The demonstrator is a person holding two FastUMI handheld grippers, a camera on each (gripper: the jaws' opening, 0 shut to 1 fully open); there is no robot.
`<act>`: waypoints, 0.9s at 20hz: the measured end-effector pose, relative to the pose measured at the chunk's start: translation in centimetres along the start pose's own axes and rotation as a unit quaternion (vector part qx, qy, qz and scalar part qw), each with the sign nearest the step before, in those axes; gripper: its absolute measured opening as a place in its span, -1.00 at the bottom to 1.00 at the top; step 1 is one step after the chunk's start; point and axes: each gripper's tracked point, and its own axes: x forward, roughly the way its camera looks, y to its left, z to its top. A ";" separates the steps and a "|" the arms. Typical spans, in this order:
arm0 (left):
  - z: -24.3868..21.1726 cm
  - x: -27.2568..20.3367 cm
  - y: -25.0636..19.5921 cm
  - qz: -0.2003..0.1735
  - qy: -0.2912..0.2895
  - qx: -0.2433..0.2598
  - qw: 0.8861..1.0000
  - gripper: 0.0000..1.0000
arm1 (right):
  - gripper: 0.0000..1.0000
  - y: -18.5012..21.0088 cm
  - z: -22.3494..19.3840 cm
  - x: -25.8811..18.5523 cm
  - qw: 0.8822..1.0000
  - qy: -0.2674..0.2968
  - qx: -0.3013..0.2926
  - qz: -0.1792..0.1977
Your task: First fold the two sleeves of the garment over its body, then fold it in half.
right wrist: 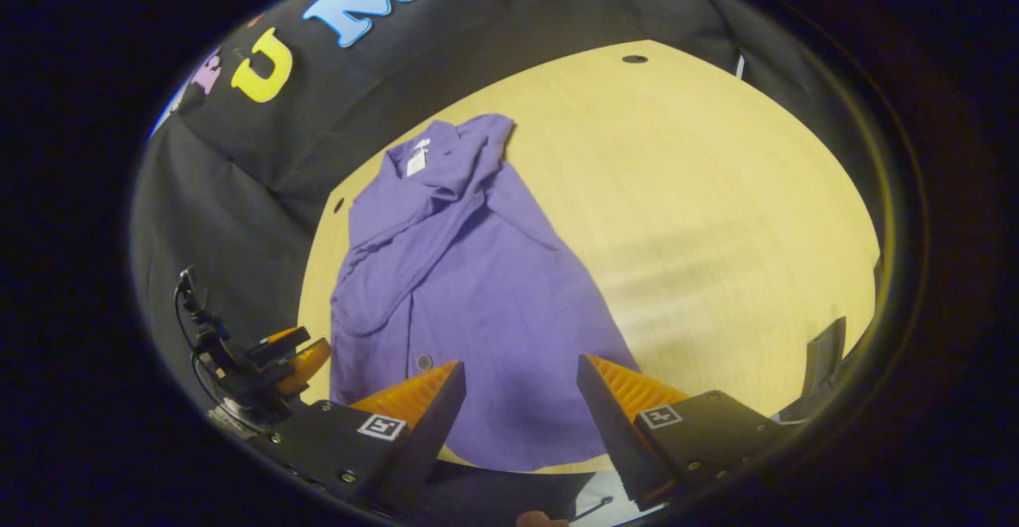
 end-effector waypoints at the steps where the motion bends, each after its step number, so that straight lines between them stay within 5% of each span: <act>1: -1.2 0.0 0.1 -0.004 0.016 0.000 1.000 1.00 | 0.81 -0.4 -0.5 0.6 1.000 0.015 -0.005 -0.010; 11: -10.3 -1.8 0.4 -0.020 0.141 -0.034 0.989 1.00 | 0.81 -3.7 -5.3 1.6 0.985 0.115 -0.039 -0.126; 18: -11.5 -1.0 -0.1 -0.039 0.187 -0.017 0.981 1.00 | 0.81 -5.1 -7.5 1.7 0.961 0.171 -0.098 -0.196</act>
